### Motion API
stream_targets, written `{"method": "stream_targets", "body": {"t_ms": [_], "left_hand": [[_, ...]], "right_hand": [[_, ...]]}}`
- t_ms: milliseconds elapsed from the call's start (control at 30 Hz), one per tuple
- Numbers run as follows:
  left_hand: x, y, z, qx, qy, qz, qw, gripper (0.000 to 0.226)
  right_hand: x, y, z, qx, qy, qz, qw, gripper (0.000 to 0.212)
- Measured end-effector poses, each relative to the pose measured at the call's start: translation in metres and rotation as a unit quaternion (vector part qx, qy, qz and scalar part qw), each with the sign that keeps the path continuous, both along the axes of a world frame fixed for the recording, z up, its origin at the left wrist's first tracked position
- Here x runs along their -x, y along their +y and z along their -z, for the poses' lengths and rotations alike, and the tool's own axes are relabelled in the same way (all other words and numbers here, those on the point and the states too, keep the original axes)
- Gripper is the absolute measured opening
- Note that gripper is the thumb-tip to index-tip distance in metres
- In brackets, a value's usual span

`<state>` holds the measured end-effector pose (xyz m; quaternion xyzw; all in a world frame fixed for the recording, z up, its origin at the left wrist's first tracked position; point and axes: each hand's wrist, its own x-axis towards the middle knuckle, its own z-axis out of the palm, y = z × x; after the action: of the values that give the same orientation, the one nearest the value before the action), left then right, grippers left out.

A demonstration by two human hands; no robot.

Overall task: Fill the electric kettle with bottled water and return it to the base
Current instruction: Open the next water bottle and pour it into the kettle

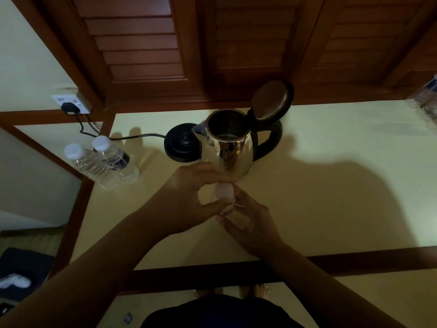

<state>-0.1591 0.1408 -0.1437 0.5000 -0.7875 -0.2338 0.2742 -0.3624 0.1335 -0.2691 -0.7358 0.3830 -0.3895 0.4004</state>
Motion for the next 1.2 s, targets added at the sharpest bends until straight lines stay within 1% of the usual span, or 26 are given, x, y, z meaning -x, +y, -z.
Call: {"method": "stream_targets", "body": {"t_ms": [67,133,200,300,400,467,533,633,733,800,900,933,967,1033,1100,1133,1200], "left_hand": [[-0.001,-0.002,0.0,0.01,-0.02,-0.007,1.0,0.038],[0.003,0.0,0.0,0.019,-0.028,-0.031,0.999,0.034],[0.01,0.005,0.002,0.029,-0.008,-0.079,0.996,0.032],[0.026,0.014,0.01,0.048,0.02,-0.172,0.984,0.04],[0.034,0.014,0.017,0.072,0.038,-0.211,0.974,0.042],[0.031,0.011,0.018,0.067,0.036,-0.194,0.978,0.038],[0.022,0.009,0.014,0.044,0.023,-0.153,0.987,0.032],[0.007,0.007,0.007,-0.007,0.014,-0.08,0.997,0.036],[0.003,0.003,0.001,-0.023,-0.01,-0.023,0.999,0.038],[0.001,-0.001,-0.003,-0.048,-0.01,0.014,0.999,0.036],[-0.007,-0.01,-0.017,-0.137,0.001,0.076,0.988,0.037],[-0.008,-0.012,-0.021,-0.153,-0.002,0.087,0.984,0.036],[-0.007,-0.013,-0.022,-0.152,-0.01,0.09,0.984,0.035],[0.001,-0.008,-0.019,-0.102,-0.023,0.058,0.993,0.036],[0.011,0.001,-0.009,-0.035,-0.03,-0.04,0.998,0.044],[0.014,0.005,-0.004,-0.003,-0.026,-0.091,0.996,0.045],[0.017,0.01,0.005,0.057,-0.009,-0.138,0.989,0.039]], "right_hand": [[0.0,0.0,-0.001,0.006,0.003,0.002,1.0,0.068],[0.0,0.0,-0.002,0.006,0.002,0.002,1.0,0.068],[0.0,0.0,-0.004,0.01,0.008,0.006,1.0,0.068],[-0.001,0.001,-0.003,0.017,0.007,0.009,1.0,0.064],[-0.001,0.001,0.0,0.005,0.003,0.011,1.0,0.06],[0.0,0.0,-0.003,0.004,0.003,0.008,1.0,0.06],[0.002,-0.002,-0.007,0.005,0.001,0.001,1.0,0.064],[0.003,-0.004,-0.005,0.006,-0.005,-0.01,1.0,0.068],[0.003,-0.004,0.001,0.003,-0.003,0.001,1.0,0.066],[0.005,-0.004,0.001,0.002,-0.007,0.003,1.0,0.061],[0.007,-0.005,-0.001,0.003,-0.005,-0.008,1.0,0.052],[0.007,-0.005,-0.001,0.002,0.002,-0.008,1.0,0.05],[0.006,-0.006,-0.002,0.001,0.006,-0.008,1.0,0.048],[0.005,-0.005,-0.003,-0.01,0.007,-0.003,1.0,0.052],[0.005,-0.005,-0.004,-0.021,0.004,-0.002,1.0,0.062],[0.005,-0.005,-0.005,-0.024,0.004,0.0,1.0,0.065],[0.005,-0.005,-0.008,-0.027,0.007,0.0,1.0,0.065]]}}
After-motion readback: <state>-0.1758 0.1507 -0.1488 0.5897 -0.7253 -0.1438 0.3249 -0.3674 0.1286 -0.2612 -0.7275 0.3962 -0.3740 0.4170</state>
